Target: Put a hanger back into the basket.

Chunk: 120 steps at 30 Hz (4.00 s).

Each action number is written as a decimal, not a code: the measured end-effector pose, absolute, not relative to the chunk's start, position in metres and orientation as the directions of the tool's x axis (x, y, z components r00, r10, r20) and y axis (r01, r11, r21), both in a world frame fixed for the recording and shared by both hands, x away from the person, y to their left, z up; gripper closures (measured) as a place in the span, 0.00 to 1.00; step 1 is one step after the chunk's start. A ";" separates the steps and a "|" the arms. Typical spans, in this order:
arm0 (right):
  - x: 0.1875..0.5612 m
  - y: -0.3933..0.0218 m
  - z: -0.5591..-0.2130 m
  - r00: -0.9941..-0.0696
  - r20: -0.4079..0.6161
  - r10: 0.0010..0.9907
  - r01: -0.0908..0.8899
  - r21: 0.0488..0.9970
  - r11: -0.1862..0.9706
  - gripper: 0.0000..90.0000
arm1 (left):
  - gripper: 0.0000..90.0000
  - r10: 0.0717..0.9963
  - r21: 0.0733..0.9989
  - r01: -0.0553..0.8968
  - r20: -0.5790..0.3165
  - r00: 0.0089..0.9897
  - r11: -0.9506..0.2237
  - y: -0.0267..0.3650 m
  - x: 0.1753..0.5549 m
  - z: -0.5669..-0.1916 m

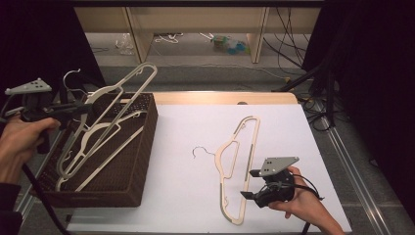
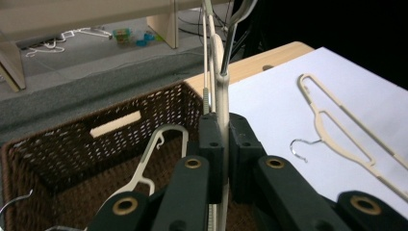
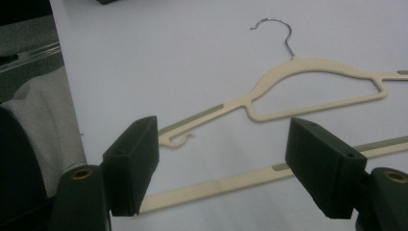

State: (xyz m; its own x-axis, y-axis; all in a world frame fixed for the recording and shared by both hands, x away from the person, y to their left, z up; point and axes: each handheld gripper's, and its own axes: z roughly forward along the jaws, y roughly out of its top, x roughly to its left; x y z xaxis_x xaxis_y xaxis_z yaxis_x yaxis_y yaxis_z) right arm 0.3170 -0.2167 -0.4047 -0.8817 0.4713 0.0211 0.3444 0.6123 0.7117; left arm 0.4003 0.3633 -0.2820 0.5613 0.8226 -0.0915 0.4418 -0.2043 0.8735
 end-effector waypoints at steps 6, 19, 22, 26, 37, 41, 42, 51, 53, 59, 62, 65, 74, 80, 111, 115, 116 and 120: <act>0.318 -0.216 -0.406 -0.883 0.022 0.470 0.344 0.710 0.614 0.32 | 0.96 0.833 0.859 0.465 -0.088 0.546 -0.214 0.374 0.401 -0.295; 0.317 -0.216 -0.408 -0.884 0.029 0.467 0.350 0.705 0.617 0.32 | 0.95 0.849 0.819 0.544 -0.148 0.508 -0.183 0.395 0.393 -0.325; 0.317 -0.215 -0.409 -0.881 0.026 0.473 0.348 0.713 0.609 0.31 | 0.95 0.844 0.811 0.552 -0.151 0.514 -0.191 0.397 0.394 -0.333; 0.317 -0.215 -0.410 -0.881 0.025 0.473 0.348 0.713 0.609 0.31 | 0.95 0.838 0.797 0.572 -0.166 0.520 -0.197 0.396 0.395 -0.341; 0.318 -0.215 -0.411 -0.884 0.031 0.467 0.354 0.698 0.622 0.31 | 0.94 0.836 0.719 0.650 -0.183 0.517 -0.245 0.388 0.407 -0.366; 0.318 -0.215 -0.413 -0.880 0.023 0.474 0.349 0.709 0.613 0.31 | 0.94 0.847 0.692 0.665 -0.149 0.511 -0.279 0.385 0.414 -0.376; 0.318 -0.216 -0.412 -0.884 0.027 0.466 0.351 0.698 0.624 0.31 | 0.94 0.845 0.690 0.667 -0.151 0.513 -0.282 0.384 0.416 -0.377; 0.318 -0.215 -0.412 -0.886 0.035 0.463 0.355 0.693 0.627 0.31 | 0.88 0.929 0.673 0.695 -0.029 0.368 -0.254 0.389 0.423 -0.386; 0.318 -0.215 -0.412 -0.884 0.034 0.466 0.356 0.696 0.624 0.31 | 0.87 0.937 0.669 0.700 -0.015 0.348 -0.249 0.390 0.425 -0.389; 0.318 -0.216 -0.414 -0.880 0.027 0.475 0.353 0.706 0.614 0.30 | 0.78 0.957 0.650 0.730 -0.013 0.289 -0.211 0.397 0.422 -0.394; 0.319 -0.216 -0.415 -0.878 0.029 0.477 0.356 0.705 0.613 0.30 | 0.70 0.963 0.673 0.713 -0.002 0.270 -0.198 0.398 0.417 -0.388; 0.318 -0.215 -0.415 -0.876 0.027 0.482 0.359 0.705 0.612 0.29 | 0.57 0.968 0.701 0.690 0.001 0.251 -0.180 0.394 0.409 -0.379; 0.319 -0.213 -0.418 -0.860 0.036 0.508 0.390 0.687 0.613 0.28 | 0.39 0.936 0.807 0.555 -0.011 0.352 -0.199 0.343 0.358 -0.342; 0.323 -0.215 -0.423 -0.828 0.042 0.558 0.442 0.661 0.606 0.28 | 0.36 0.864 0.847 0.471 -0.027 0.503 -0.247 0.283 0.318 -0.336; 0.335 -0.187 -0.449 -0.769 -0.013 0.639 0.519 0.572 0.635 0.25 | 0.30 0.643 0.804 0.422 -0.066 0.763 -0.419 0.155 0.266 -0.432; 0.350 -0.196 -0.455 -0.705 -0.013 0.709 0.574 0.576 0.582 0.24 | 0.29 0.650 0.806 0.428 -0.072 0.756 -0.409 0.153 0.266 -0.434; 0.354 -0.198 -0.455 -0.697 -0.007 0.717 0.589 0.565 0.578 0.24 | 0.29 0.648 0.804 0.428 -0.071 0.758 -0.412 0.153 0.266 -0.434; 0.367 -0.198 -0.460 -0.681 -0.017 0.732 0.607 0.546 0.578 0.24 | 0.29 0.641 0.806 0.419 -0.065 0.765 -0.418 0.154 0.267 -0.435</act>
